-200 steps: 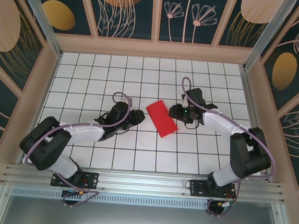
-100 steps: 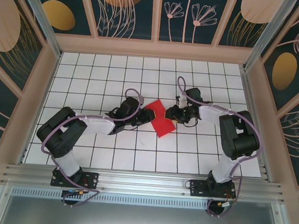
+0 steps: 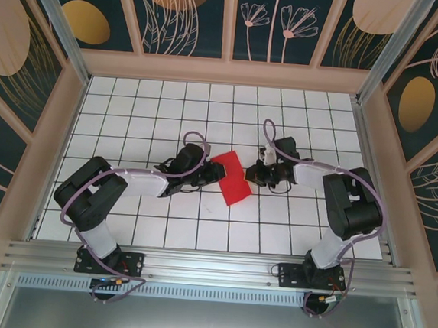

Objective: Fold a paper plane with a square sheet of paper (pick it up from the middle)
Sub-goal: Third fold the triangle at the center of the table.

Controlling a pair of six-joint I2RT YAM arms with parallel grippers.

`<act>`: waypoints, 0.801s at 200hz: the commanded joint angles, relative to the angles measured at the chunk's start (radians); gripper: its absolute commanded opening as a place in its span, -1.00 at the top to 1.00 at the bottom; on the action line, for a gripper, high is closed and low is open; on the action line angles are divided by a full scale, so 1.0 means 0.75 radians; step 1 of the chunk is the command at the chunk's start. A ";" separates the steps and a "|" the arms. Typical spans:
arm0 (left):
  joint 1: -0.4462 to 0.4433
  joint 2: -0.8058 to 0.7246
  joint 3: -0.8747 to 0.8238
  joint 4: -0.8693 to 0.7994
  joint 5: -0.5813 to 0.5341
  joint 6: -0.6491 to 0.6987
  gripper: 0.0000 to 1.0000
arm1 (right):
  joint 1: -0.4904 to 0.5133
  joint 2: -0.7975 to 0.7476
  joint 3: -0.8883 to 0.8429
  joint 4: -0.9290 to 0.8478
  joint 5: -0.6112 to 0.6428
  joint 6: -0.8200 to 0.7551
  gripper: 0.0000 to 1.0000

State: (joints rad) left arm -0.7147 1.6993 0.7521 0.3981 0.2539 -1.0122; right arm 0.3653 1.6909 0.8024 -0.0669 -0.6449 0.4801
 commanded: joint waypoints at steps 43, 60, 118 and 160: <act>-0.006 -0.051 -0.024 -0.080 -0.035 0.080 0.44 | 0.257 -0.268 -0.186 0.191 0.321 0.498 0.65; -0.006 -0.055 -0.035 -0.093 -0.048 0.077 0.46 | 0.264 -0.304 -0.168 0.129 0.310 0.405 0.41; -0.006 -0.042 -0.030 -0.123 -0.073 0.072 0.52 | 0.107 -0.167 0.032 -0.116 0.095 -0.070 0.01; -0.006 -0.068 -0.045 -0.126 -0.082 0.069 0.52 | 0.094 0.087 0.249 -0.221 -0.028 -0.238 0.00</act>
State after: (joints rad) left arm -0.7147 1.6810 0.7353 0.3244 0.2115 -0.9722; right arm 0.4381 1.6752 0.9157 -0.1570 -0.5854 0.4202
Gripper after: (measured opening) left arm 0.237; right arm 0.497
